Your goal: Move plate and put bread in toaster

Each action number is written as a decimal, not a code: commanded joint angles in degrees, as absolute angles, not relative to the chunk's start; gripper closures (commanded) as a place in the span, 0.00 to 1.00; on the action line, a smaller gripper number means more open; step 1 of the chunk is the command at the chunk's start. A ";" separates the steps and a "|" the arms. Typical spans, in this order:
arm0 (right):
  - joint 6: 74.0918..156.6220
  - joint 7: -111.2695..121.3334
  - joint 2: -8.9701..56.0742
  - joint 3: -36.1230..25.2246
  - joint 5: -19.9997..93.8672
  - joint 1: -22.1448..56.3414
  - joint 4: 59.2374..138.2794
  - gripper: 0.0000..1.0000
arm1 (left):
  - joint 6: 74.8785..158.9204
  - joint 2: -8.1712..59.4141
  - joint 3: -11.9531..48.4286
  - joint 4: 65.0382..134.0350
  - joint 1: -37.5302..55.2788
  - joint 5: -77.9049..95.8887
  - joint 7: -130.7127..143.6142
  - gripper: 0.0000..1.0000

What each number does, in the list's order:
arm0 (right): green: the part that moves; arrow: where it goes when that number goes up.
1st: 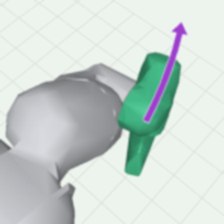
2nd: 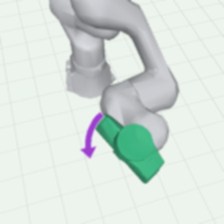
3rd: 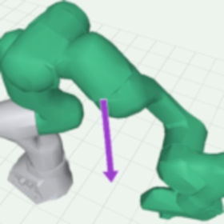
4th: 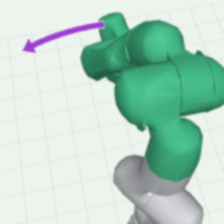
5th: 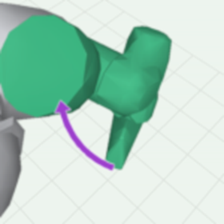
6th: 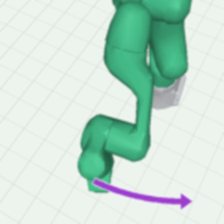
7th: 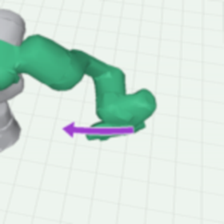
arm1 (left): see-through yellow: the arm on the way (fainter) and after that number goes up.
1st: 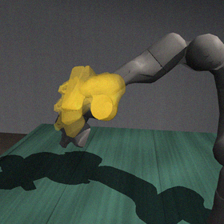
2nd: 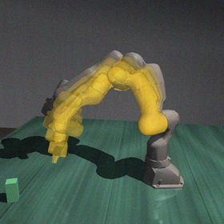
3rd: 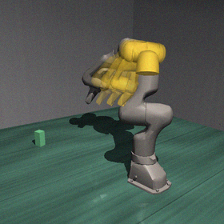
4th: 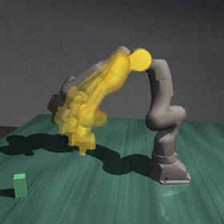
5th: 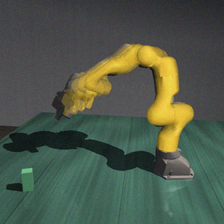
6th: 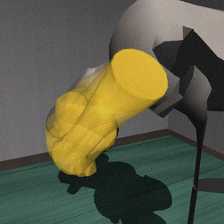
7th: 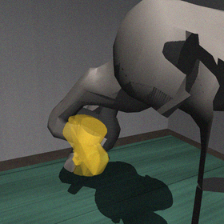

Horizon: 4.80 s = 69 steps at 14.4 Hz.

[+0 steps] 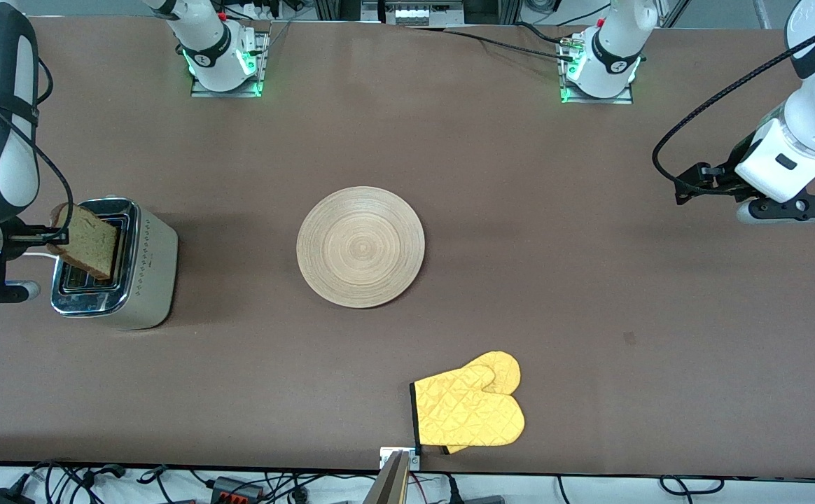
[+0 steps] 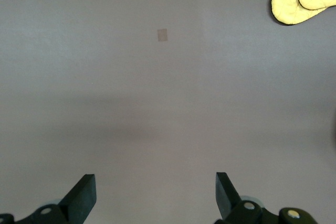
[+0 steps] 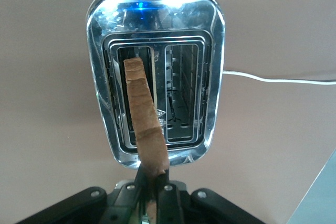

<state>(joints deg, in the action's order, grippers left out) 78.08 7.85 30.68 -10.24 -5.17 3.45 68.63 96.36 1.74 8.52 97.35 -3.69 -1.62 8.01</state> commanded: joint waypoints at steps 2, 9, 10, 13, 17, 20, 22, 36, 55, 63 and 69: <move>77.87 9.32 30.50 -10.02 -3.43 3.34 69.34 1.00 | 96.68 0.53 8.35 98.09 -3.43 -1.23 7.91 0.00; 81.21 9.32 32.16 -10.11 -3.43 3.25 70.84 0.80 | 96.68 0.53 8.35 98.09 -3.52 -1.23 7.82 0.00; 81.30 8.71 32.86 -10.11 -3.51 3.51 70.75 0.18 | 96.68 0.53 8.35 98.09 -3.52 -1.23 7.82 0.00; 80.78 9.14 32.35 -10.11 -3.69 3.78 70.58 0.00 | 96.68 0.53 8.35 98.09 -3.60 -1.14 7.82 0.00; 80.77 9.40 29.36 -10.02 -5.18 5.36 70.23 0.00 | 96.68 0.53 8.35 98.09 -3.60 -1.14 7.82 0.00; 78.59 8.79 26.90 -10.02 -4.49 5.54 70.40 0.00 | 96.68 0.53 8.35 98.09 -3.69 -1.14 7.82 0.00; 76.65 9.05 26.46 -9.93 -4.57 5.71 69.70 0.00 | 96.68 0.61 8.35 98.09 -3.78 -1.14 7.82 0.00; 85.06 1.93 22.34 -10.03 3.78 3.35 67.40 0.00 | 96.68 0.53 8.35 98.09 -3.78 -1.14 7.82 0.00; 99.59 2.02 -1.85 -0.70 0.27 -2.99 101.52 0.00 | 96.50 0.53 8.35 98.09 -3.78 -1.05 7.82 0.00; 95.27 2.19 -1.93 -0.62 -0.17 -3.08 100.46 0.00 | 96.50 0.53 8.35 98.09 -3.78 -1.05 7.91 0.00; 98.79 2.20 -1.93 -0.53 -0.88 -3.08 100.55 0.00 | 96.50 0.62 8.35 98.09 -3.87 -1.05 7.91 0.00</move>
<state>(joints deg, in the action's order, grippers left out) 97.68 2.27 -1.17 -0.89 -0.23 -2.87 99.85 96.37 1.74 8.46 97.35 -3.74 -1.62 8.01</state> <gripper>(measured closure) 0.000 0.000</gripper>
